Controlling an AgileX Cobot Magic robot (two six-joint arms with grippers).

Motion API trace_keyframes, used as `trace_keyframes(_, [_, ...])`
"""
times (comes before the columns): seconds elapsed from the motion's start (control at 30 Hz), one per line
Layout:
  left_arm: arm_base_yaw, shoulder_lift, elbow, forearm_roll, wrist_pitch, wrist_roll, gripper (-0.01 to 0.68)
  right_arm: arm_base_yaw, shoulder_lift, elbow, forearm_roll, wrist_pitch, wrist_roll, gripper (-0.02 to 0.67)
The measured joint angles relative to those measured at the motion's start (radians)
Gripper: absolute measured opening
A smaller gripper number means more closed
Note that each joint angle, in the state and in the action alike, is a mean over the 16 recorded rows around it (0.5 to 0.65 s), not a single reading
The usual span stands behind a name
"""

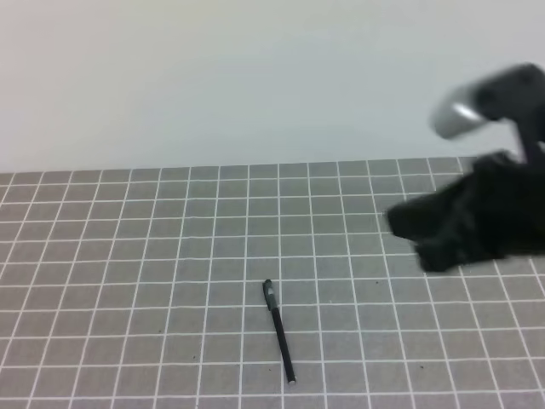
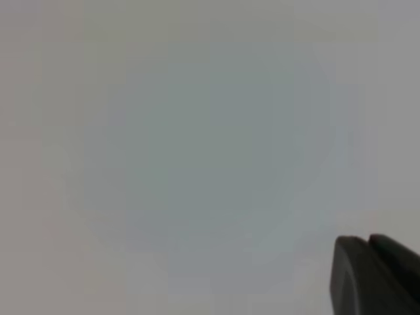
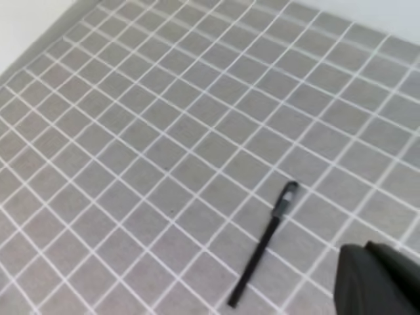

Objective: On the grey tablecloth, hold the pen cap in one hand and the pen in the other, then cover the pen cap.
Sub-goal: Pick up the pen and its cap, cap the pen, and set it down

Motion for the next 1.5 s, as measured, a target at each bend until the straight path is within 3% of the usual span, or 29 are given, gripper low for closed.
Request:
trace_keyframes(0.27, [0.035, -0.075, 0.123, 0.031, 0.017, -0.075, -0.001, 0.0, -0.289, 0.264, -0.019, -0.116, -0.016, 0.006])
trace_keyframes(0.43, [0.038, -0.1, 0.22, 0.152, 0.009, -0.228, -0.001, 0.0, -0.469, 0.423, -0.028, -0.174, -0.016, 0.006])
trace_keyframes(0.6, [0.04, -0.111, 0.294, 0.44, 0.019, -0.553, -0.001, 0.0, -0.603, 0.543, -0.038, -0.23, -0.017, 0.006])
trace_keyframes(0.87, [0.041, -0.111, 0.328, 1.055, 0.078, -1.256, -0.001, 0.0, -0.69, 0.629, -0.049, -0.269, -0.016, 0.006])
trace_keyframes(1.03, [0.041, -0.111, 0.337, 1.303, 0.136, -1.545, -0.001, 0.0, -0.695, 0.639, -0.049, -0.271, -0.016, 0.006])
trace_keyframes(1.3, [0.041, -0.111, 0.374, 1.41, 0.172, -1.675, -0.001, -0.013, -0.705, 0.642, -0.091, -0.249, -0.056, 0.006])
trace_keyframes(1.5, [0.043, -0.11, 0.407, 1.42, 0.159, -1.678, -0.001, -0.113, -0.764, 0.68, -0.137, -0.223, -0.095, 0.005])
